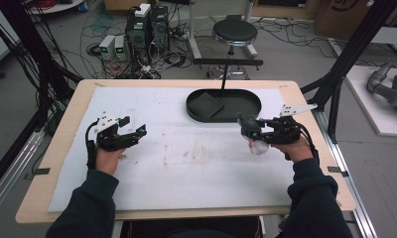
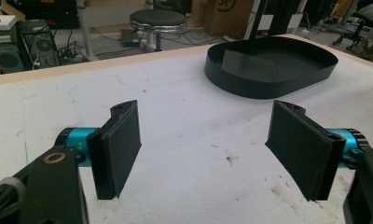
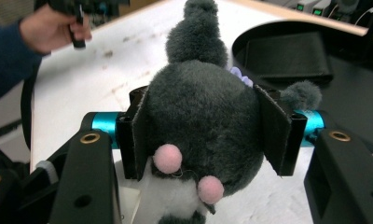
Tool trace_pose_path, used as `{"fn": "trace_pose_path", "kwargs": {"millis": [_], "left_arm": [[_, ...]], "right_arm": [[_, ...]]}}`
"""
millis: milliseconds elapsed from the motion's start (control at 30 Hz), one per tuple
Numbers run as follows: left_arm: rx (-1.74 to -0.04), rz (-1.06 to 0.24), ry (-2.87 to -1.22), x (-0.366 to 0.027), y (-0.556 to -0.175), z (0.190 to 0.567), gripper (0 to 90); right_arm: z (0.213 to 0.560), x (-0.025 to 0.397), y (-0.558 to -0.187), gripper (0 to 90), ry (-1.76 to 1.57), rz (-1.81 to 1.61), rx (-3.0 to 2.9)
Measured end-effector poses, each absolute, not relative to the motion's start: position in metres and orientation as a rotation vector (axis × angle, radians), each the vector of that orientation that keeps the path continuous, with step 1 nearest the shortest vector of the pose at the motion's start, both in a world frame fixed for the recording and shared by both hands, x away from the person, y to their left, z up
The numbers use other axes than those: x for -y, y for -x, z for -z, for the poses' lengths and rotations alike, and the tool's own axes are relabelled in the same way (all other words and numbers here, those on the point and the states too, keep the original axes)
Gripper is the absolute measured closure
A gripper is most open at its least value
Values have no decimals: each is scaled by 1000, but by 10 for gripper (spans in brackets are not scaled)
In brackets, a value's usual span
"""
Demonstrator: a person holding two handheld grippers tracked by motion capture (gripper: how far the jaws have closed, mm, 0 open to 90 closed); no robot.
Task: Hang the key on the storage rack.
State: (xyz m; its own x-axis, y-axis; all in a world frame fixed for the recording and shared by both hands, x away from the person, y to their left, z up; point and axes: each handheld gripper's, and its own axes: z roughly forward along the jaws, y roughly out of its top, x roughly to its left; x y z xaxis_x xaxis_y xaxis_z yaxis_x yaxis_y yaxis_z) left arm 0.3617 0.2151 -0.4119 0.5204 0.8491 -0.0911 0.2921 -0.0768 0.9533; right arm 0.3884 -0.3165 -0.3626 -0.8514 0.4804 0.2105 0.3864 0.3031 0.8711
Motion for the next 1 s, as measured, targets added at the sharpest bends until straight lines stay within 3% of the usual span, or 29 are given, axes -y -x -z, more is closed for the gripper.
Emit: {"fn": "trace_pose_path", "kwargs": {"millis": [400, 667, 1000], "left_arm": [[-983, -622, -1629, -215, -361, 411, 258], [-986, -620, -1630, -215, -361, 411, 258], [-980, -623, -1637, -214, -361, 410, 258]], "right_arm": [[352, 335, -400, 429, -854, -1704, -2389], [333, 293, -397, 444, -592, -1014, -2331], [335, 281, -396, 447, -497, -848, -2254]]}}
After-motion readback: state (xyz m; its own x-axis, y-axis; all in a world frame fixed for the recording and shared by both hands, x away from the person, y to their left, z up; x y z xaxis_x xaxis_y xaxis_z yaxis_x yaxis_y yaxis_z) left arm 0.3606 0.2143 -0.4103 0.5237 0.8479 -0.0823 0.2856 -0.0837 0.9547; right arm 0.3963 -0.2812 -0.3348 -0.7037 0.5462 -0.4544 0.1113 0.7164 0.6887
